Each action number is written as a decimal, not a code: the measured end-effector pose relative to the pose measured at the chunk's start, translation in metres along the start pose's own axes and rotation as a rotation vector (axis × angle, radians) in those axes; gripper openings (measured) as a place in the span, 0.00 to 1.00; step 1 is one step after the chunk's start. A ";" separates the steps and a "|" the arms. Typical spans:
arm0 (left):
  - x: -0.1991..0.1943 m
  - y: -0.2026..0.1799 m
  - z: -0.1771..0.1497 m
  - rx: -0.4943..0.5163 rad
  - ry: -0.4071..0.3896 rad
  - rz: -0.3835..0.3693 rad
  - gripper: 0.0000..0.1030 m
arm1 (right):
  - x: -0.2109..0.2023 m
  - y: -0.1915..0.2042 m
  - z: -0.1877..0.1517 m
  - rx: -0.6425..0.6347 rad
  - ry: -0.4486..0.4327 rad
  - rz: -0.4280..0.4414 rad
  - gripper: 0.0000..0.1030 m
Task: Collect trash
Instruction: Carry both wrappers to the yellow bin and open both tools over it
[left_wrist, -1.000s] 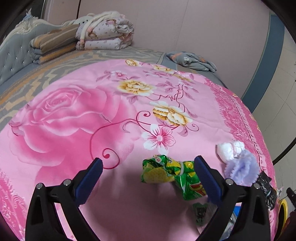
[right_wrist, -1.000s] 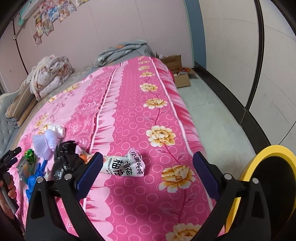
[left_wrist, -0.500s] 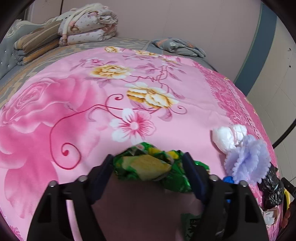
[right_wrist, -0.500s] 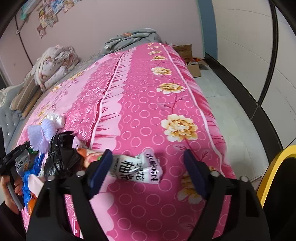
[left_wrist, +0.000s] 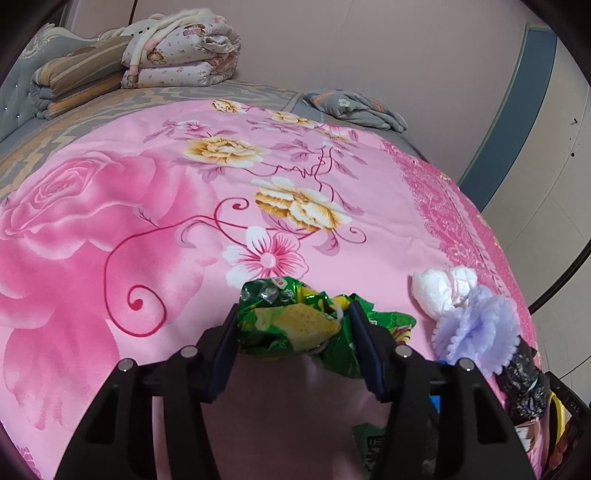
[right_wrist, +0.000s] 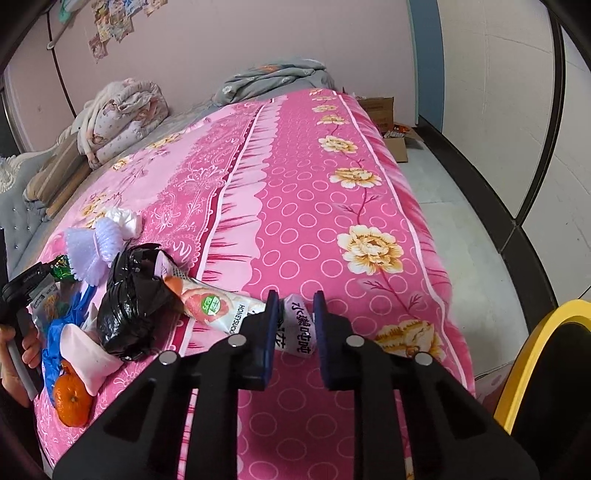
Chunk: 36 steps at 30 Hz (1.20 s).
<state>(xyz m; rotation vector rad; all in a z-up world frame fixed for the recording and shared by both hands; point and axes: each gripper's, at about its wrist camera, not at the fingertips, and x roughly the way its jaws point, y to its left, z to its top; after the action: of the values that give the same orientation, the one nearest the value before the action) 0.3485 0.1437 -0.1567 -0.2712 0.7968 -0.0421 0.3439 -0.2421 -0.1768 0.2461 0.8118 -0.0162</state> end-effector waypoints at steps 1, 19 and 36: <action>-0.003 0.001 0.001 -0.001 -0.003 -0.002 0.52 | -0.002 0.000 0.000 -0.002 -0.002 0.001 0.16; -0.074 0.009 0.010 -0.024 -0.093 0.011 0.51 | -0.078 0.002 0.001 0.001 -0.074 0.018 0.15; -0.168 -0.041 0.016 0.054 -0.211 -0.050 0.51 | -0.191 -0.003 0.000 -0.008 -0.225 0.010 0.15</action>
<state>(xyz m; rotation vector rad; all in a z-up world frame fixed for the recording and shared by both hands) 0.2448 0.1305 -0.0182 -0.2397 0.5788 -0.0804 0.2117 -0.2602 -0.0403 0.2363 0.5865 -0.0310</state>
